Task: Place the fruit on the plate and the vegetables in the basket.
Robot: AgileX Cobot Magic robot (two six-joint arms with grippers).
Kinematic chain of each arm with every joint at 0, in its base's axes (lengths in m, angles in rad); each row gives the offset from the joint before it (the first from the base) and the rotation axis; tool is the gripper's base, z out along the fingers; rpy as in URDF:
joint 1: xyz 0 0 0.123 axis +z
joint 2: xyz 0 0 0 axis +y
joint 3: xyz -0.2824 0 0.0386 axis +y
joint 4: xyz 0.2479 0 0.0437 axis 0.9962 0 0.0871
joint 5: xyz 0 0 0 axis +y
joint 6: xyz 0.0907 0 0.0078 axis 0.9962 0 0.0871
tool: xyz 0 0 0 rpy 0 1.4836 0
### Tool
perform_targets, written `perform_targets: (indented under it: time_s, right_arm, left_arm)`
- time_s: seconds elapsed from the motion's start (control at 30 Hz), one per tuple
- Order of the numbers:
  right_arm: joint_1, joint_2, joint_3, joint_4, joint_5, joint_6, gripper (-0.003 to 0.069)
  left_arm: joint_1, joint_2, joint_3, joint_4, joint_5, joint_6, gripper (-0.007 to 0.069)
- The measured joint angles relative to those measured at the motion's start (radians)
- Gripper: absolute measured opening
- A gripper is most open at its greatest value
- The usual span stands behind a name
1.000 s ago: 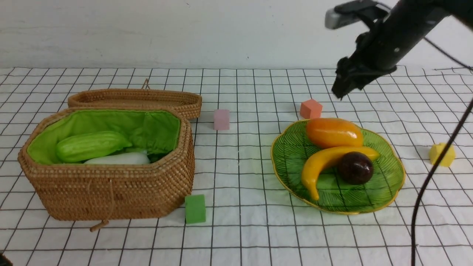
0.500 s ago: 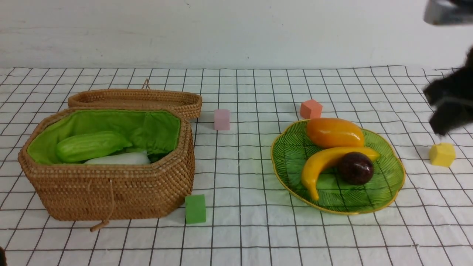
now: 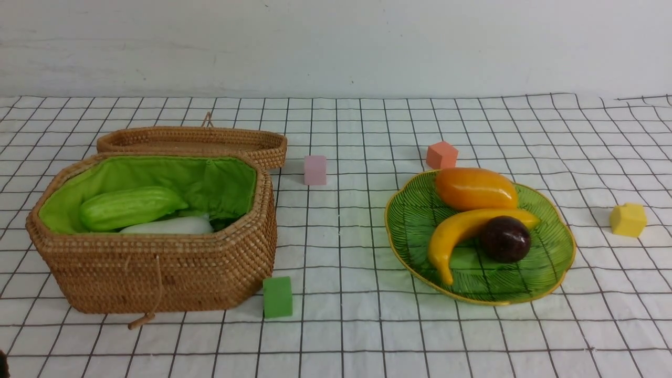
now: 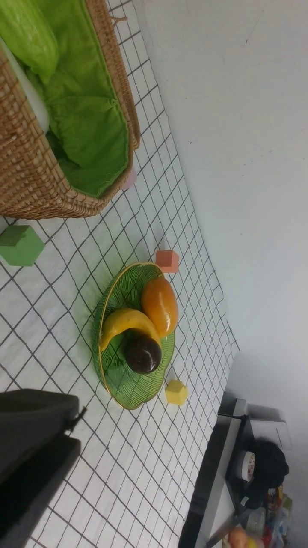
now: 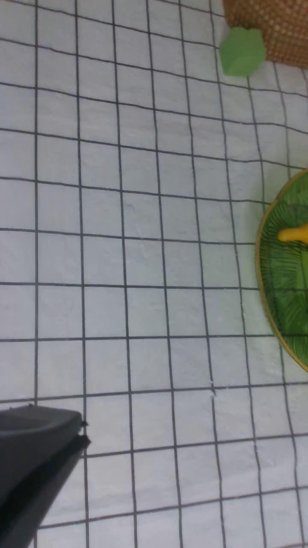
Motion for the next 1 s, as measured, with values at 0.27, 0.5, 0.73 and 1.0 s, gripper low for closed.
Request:
perform_targets:
  time_s: [0.27, 0.5, 0.73, 1.0]
  right_arm:
    - [0.000, -0.059, 0.087, 0.045, -0.109, 0.016, 0.0008]
    - [0.000, -0.059, 0.122, 0.062, -0.122, 0.021, 0.0011]
    - [0.000, -0.059, 0.122, 0.023, -0.136, 0.021, 0.0010]
    - [-0.116, -0.252, 0.463, 0.002, -0.639, -0.144, -0.0008]
  left_arm:
    - [0.000, 0.000, 0.000, -0.002, 0.000, -0.001, 0.0061]
    - [0.000, 0.000, 0.000, -0.002, 0.000, -0.001, 0.0072]
    - [0.000, 0.000, 0.000, -0.002, 0.000, -0.001, 0.0080]
    - [0.000, 0.000, 0.000, -0.002, 0.000, -0.001, 0.0082]
